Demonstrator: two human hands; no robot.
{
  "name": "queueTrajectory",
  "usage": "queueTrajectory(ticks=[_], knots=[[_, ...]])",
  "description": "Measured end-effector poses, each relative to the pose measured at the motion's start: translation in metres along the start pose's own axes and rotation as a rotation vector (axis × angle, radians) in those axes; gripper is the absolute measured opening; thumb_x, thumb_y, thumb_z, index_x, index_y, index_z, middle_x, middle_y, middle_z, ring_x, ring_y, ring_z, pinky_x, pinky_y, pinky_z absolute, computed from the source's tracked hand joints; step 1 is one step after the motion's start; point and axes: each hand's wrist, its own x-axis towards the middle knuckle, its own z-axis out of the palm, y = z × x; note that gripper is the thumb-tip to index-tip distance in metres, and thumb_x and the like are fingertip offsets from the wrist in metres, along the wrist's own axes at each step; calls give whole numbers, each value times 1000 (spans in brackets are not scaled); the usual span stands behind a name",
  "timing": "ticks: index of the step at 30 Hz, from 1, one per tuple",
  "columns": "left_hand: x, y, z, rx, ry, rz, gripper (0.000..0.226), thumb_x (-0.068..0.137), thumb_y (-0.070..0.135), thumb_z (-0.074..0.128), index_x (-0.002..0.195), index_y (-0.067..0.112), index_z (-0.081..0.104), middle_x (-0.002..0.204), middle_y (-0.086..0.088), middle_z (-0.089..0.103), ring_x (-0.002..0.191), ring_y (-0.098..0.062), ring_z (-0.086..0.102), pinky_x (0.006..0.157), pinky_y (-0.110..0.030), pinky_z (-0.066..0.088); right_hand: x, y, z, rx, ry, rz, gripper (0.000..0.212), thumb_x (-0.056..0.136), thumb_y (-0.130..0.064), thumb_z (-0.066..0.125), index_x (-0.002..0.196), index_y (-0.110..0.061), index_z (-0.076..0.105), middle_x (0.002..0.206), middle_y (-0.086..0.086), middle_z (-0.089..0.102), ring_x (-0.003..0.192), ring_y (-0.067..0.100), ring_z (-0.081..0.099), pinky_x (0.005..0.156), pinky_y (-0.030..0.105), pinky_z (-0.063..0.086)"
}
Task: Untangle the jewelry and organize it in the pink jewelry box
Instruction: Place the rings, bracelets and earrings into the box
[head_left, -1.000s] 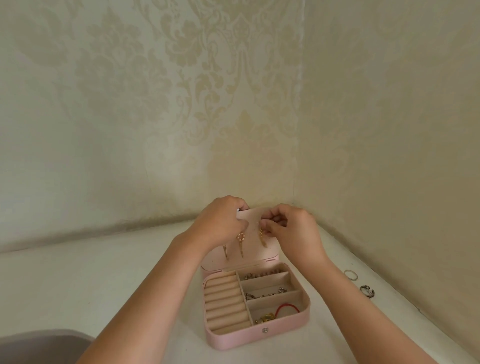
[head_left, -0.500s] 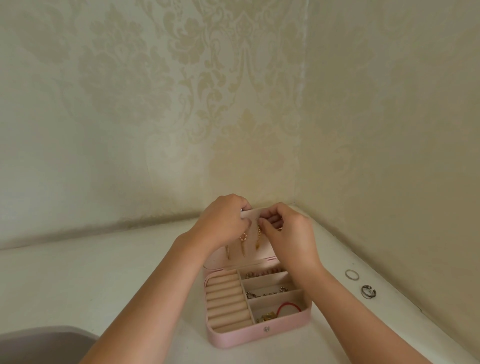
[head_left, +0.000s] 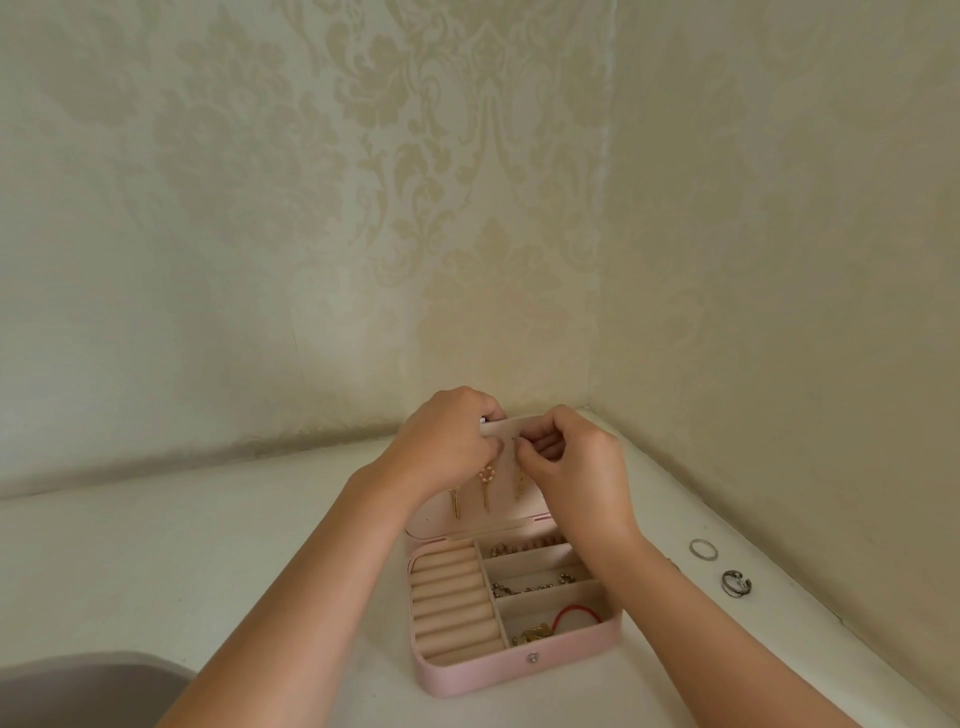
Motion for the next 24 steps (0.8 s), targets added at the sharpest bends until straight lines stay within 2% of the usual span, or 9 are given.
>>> queueTrajectory(ticks=[3,6,8,12,14,17,20,22,24], knots=[[-1,1,-1,-4,-8,-1,19,80,12,56,85,25,67,70,6,65,62,-10,55,57,-26,42,0,0,0,-58,10,-47,5,79,-5,65,77,-9,66,69,-6,64,70,6,56,58,11,43],[-2,1,-3,-16,-49,-5,22,80,10,54,91,25,68,73,6,66,61,-7,55,57,-24,43,0,1,1,-113,6,-99,9,79,-3,64,73,-10,65,68,-5,64,67,9,56,56,11,42],[-2,3,-5,-38,-76,-5,23,79,10,54,93,22,68,75,5,67,57,-4,54,53,-22,42,0,2,2,-137,3,-127,12,78,-3,64,70,-12,63,67,-5,64,65,10,56,56,16,44],[-2,4,-8,-76,-106,-14,23,79,11,55,92,23,69,77,2,69,58,-12,58,48,-18,42,-1,1,4,-127,-21,-139,8,79,-5,66,73,-11,66,69,-3,65,65,11,59,60,26,49],[-3,3,-9,-101,-118,-17,23,79,11,55,91,24,69,77,1,70,61,-19,63,49,-20,45,-1,-1,2,-84,-34,-135,8,79,-5,67,77,-12,70,72,-3,68,66,9,60,61,19,49],[-2,0,-11,-153,-145,2,20,81,14,57,90,25,70,79,-1,71,77,-26,67,59,-31,53,0,-3,-3,15,-66,-61,8,78,-5,70,81,-12,73,72,-6,69,67,1,60,61,11,47],[-1,-1,-14,-155,-179,44,15,85,26,63,97,24,72,91,2,71,86,-19,65,74,-35,51,2,-2,-4,54,-86,-8,6,76,-8,73,80,-13,72,66,-8,68,60,0,59,58,11,46],[0,-1,-14,-162,-160,52,17,83,31,68,97,22,73,91,5,70,81,-8,60,69,-27,45,3,0,-4,2,-74,-24,5,75,-14,75,79,-13,72,66,-7,68,61,2,59,58,15,48],[2,-1,-10,-173,-97,48,17,79,30,73,93,22,76,79,9,68,71,1,55,62,-18,37,4,2,-6,-66,-68,-55,8,73,-18,77,76,-14,71,66,-6,67,61,5,59,58,17,48]])
